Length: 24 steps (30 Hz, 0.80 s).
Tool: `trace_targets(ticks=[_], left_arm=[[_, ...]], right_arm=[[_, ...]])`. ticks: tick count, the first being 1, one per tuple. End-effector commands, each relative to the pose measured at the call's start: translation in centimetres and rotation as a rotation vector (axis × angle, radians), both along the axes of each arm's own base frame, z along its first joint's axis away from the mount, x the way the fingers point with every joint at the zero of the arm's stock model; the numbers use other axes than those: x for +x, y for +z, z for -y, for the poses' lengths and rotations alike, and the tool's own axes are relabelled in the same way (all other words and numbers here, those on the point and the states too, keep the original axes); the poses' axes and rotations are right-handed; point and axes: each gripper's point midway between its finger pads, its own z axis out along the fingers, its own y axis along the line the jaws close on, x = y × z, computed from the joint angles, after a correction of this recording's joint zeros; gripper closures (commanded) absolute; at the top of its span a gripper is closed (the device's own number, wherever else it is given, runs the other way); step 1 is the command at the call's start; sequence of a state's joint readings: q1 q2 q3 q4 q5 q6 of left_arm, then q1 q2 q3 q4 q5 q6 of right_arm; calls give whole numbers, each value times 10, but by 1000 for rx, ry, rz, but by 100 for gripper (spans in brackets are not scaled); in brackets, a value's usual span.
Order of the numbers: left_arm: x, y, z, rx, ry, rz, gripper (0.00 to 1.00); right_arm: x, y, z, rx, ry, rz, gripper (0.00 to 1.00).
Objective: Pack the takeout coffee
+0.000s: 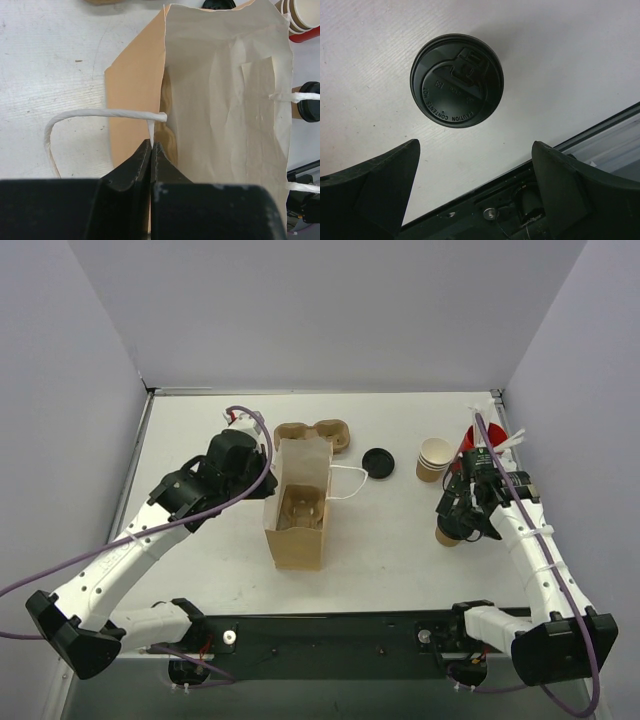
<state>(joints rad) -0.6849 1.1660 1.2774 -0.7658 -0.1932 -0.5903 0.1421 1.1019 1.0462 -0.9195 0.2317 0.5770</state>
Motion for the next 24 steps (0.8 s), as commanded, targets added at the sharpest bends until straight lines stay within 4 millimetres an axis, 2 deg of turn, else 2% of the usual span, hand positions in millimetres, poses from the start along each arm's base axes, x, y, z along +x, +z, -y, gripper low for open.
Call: trace_targets(ticks=[1, 5, 14, 24], left_arm=[[2, 24, 3, -61, -23, 78, 90], [1, 24, 1, -56, -27, 82, 87], [-1, 25, 3, -63, -50, 79, 85], [-3, 25, 4, -65, -60, 77, 80]], right_arm=[[8, -16, -4, 36, 27, -28, 11], [15, -25, -4, 41, 17, -36, 10], [17, -37, 6, 12, -12, -70, 10], [23, -54, 4, 75, -10, -66, 12]])
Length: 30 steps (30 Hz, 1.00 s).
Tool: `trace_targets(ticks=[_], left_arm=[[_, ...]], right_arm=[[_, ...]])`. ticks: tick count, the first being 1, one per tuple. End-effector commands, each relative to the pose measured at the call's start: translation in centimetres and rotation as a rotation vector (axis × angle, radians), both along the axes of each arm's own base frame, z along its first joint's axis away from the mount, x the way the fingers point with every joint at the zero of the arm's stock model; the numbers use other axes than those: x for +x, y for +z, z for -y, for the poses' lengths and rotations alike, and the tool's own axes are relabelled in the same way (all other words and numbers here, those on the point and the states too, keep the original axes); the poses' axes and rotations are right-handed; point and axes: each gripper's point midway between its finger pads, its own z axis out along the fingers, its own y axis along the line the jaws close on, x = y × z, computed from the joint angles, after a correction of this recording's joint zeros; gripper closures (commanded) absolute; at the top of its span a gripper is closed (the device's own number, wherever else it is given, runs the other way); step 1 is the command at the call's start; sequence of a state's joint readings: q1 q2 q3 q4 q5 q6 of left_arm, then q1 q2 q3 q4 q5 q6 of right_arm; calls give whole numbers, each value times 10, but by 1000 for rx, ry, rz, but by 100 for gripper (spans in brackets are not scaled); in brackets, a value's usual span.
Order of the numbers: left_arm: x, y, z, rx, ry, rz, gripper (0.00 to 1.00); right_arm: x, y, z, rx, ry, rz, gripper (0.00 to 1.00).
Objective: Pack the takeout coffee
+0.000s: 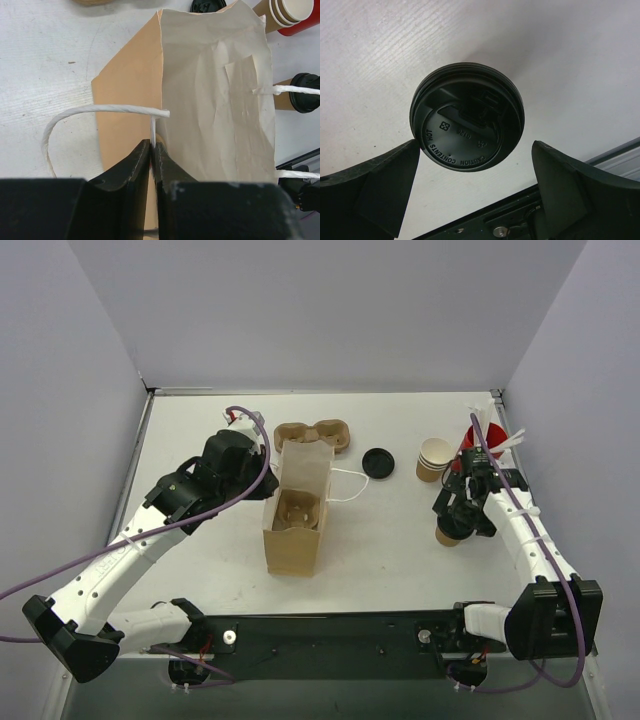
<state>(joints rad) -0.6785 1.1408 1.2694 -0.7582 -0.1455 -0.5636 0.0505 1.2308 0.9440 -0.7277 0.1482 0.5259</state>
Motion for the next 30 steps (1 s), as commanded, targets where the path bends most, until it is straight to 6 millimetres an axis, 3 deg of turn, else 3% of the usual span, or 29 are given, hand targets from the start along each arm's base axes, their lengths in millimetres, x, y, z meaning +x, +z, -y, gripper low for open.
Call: trace_targets(ticks=[1, 9, 30], left_arm=[[4, 20, 3, -49, -12, 66, 80], [3, 20, 2, -44, -10, 65, 80], [4, 22, 2, -45, -12, 70, 75]], right_arm=[[0, -6, 0, 18, 3, -7, 13], [1, -10, 0, 19, 0, -18, 22], [-6, -18, -6, 49, 4, -25, 22]])
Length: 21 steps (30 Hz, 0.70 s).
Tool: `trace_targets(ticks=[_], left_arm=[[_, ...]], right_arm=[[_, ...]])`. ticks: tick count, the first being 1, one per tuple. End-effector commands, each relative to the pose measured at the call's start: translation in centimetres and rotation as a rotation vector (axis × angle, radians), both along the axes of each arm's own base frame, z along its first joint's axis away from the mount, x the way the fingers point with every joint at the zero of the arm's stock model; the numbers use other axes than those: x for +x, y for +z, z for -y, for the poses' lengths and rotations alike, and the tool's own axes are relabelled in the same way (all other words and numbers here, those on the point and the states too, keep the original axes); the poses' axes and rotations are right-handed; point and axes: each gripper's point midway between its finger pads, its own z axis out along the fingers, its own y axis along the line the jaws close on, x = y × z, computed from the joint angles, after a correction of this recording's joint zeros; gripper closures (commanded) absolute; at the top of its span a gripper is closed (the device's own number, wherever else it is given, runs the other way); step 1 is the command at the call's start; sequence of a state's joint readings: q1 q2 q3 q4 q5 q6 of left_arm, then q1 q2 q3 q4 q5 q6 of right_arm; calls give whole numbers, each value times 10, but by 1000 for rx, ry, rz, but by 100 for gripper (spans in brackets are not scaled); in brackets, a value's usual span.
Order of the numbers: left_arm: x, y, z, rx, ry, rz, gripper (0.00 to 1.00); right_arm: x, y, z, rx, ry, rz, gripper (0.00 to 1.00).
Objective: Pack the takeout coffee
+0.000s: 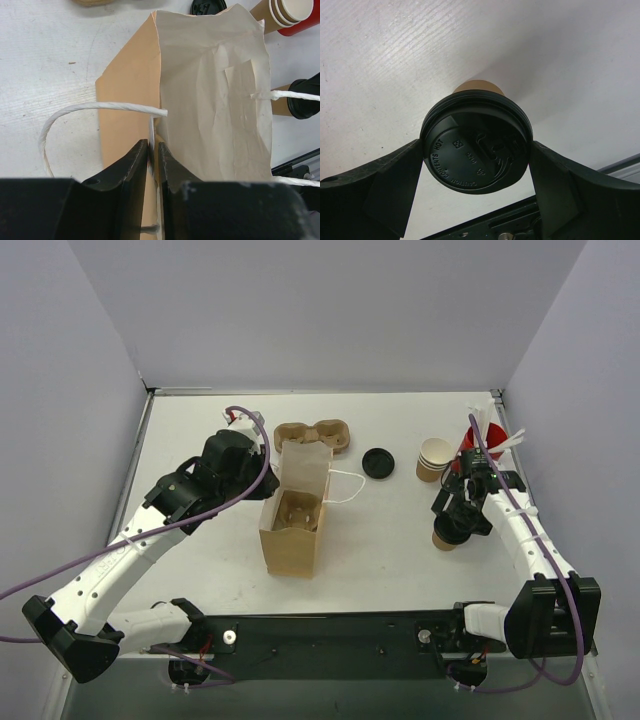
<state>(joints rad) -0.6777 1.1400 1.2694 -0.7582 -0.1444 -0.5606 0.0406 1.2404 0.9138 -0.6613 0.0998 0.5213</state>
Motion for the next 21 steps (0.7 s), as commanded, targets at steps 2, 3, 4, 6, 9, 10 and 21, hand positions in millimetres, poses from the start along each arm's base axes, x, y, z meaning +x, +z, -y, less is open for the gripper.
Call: trace_targets(ticks=[2, 3, 4, 6, 9, 10, 21], left_arm=[[3, 22, 2, -47, -10, 70, 75], [3, 23, 2, -49, -9, 70, 75], [3, 23, 2, -48, -10, 71, 75], [3, 24, 0, -43, -9, 74, 70], [4, 26, -1, -37, -6, 82, 69], [3, 27, -2, -34, -5, 85, 68], [6, 33, -11, 31, -4, 107, 60]], right_arm=[[-14, -9, 0, 6, -5, -51, 25], [-14, -9, -1, 10, -2, -49, 27], [-14, -8, -1, 13, -5, -50, 28], [-12, -3, -3, 23, 1, -37, 32], [-14, 5, -4, 29, 0, -29, 37], [-12, 10, -5, 29, 5, -21, 39], [-13, 37, -11, 43, 30, 20, 46]])
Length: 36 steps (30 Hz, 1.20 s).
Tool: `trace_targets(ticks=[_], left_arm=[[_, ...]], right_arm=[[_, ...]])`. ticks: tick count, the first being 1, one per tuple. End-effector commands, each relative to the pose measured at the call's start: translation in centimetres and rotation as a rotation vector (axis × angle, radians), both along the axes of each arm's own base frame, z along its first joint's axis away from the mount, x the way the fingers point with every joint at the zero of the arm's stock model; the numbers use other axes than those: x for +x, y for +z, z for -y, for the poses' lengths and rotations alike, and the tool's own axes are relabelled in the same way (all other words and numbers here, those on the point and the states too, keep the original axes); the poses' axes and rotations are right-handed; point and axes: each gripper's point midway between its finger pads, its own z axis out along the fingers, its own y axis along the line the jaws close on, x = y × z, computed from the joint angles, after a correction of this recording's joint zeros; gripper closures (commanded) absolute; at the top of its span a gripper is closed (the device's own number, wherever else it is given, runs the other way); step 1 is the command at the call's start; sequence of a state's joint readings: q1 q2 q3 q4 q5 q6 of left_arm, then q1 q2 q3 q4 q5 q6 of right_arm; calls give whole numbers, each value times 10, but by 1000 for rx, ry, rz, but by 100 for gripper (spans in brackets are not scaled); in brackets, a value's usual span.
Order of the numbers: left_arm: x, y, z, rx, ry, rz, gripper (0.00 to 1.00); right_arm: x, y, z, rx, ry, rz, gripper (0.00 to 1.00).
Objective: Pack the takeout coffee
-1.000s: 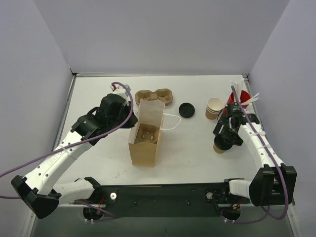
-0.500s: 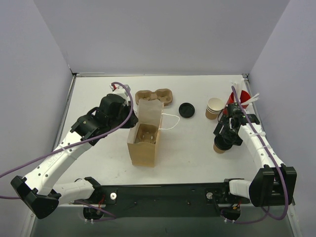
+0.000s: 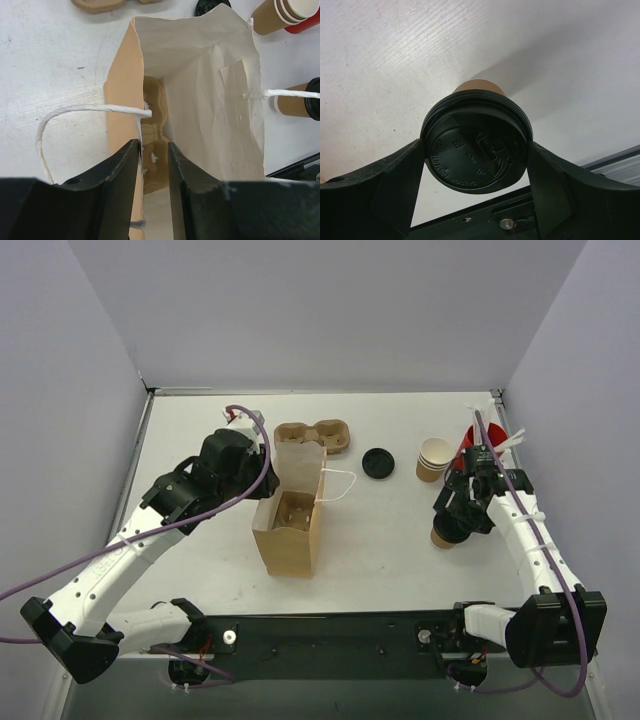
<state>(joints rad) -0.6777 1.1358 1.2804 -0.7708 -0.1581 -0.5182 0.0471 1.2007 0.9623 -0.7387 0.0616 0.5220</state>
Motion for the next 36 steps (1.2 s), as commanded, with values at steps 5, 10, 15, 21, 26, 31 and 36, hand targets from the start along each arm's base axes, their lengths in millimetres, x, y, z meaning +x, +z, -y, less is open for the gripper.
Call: trace_targets(ticks=[5, 10, 15, 21, 26, 31, 36], left_arm=[[10, 34, -9, 29, 1, 97, 57], [12, 36, -11, 76, -18, 100, 56], [14, 34, -19, 139, -20, 93, 56], [13, 31, -31, 204, -9, 89, 56], [9, 23, -26, 216, -59, 51, 56], [6, 16, -26, 241, -85, 19, 56], [5, 7, -19, 249, -129, -23, 61]], right_arm=[[-6, 33, -10, 14, 34, 40, 47], [-2, 70, -22, 36, 69, 117, 49], [-1, 106, -40, 66, 124, 187, 50], [2, 150, -57, 114, 166, 277, 51], [3, 181, -70, 171, 196, 342, 51], [5, 200, -76, 197, 214, 385, 51], [10, 214, -80, 211, 228, 406, 51]])
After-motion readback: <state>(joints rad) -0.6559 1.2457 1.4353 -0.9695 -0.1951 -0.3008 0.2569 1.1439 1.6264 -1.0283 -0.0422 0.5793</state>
